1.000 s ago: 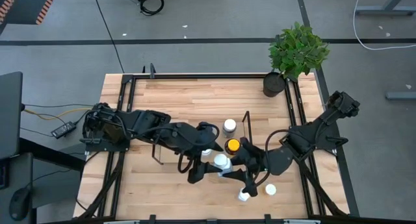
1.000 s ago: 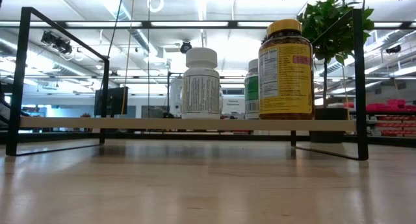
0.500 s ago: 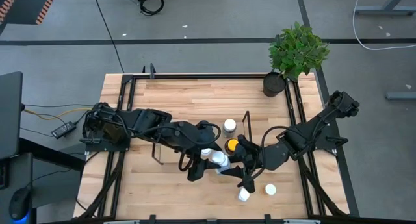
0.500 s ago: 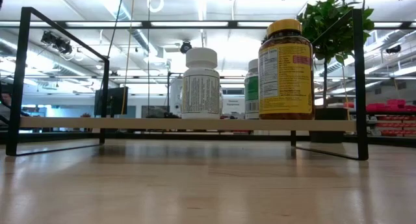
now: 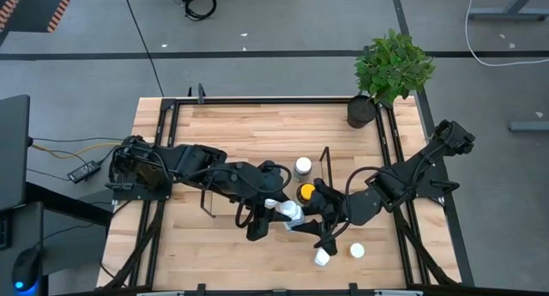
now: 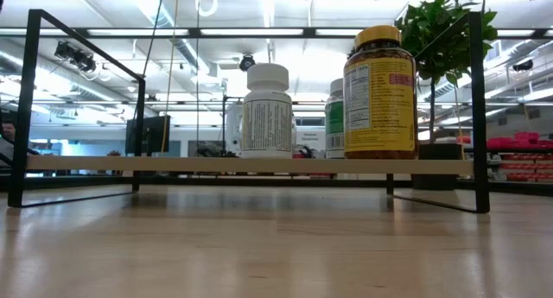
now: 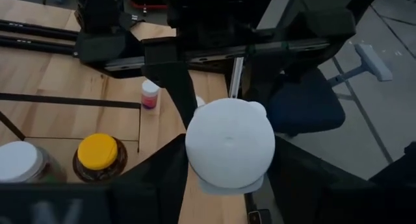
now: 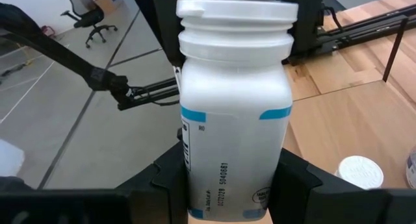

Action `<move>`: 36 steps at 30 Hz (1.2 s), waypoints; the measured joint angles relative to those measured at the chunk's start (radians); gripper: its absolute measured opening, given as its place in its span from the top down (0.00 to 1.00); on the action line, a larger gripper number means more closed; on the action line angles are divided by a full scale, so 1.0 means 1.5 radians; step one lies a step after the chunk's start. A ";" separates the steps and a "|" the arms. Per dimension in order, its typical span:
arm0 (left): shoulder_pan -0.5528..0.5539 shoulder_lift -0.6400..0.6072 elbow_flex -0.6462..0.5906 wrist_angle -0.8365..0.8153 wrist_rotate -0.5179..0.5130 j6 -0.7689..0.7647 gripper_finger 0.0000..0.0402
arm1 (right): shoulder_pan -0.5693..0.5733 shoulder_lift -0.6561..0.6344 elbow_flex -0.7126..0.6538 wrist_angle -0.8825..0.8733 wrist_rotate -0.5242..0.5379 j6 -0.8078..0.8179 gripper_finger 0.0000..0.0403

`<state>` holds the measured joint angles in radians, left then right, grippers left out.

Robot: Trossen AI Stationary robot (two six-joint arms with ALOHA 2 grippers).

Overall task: Pick and place medicine bottles onto shelf by color
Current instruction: Put the white and blue medicine bottle on the shelf

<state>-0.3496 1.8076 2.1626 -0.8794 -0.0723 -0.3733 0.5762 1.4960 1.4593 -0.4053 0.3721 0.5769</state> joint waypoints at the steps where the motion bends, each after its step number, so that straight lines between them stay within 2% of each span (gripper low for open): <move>1: 0.000 0.000 0.000 0.003 0.000 0.000 0.51 | 0.000 0.000 0.000 0.000 0.000 0.000 0.60; 9: 0.000 0.001 -0.001 0.028 -0.002 0.000 0.45 | 0.000 -0.001 0.001 -0.002 0.000 0.002 0.60; 26: 0.000 0.004 0.000 0.030 0.002 -0.001 0.51 | 0.000 0.000 0.001 -0.005 -0.001 0.010 0.60; 36: 0.000 0.014 0.001 0.027 0.029 -0.005 0.48 | 0.001 0.001 -0.001 -0.009 -0.012 0.016 0.60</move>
<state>-0.3494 1.8282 2.1639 -0.8389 -0.0286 -0.3805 0.5770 1.4979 1.4582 -0.4191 0.3548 0.6007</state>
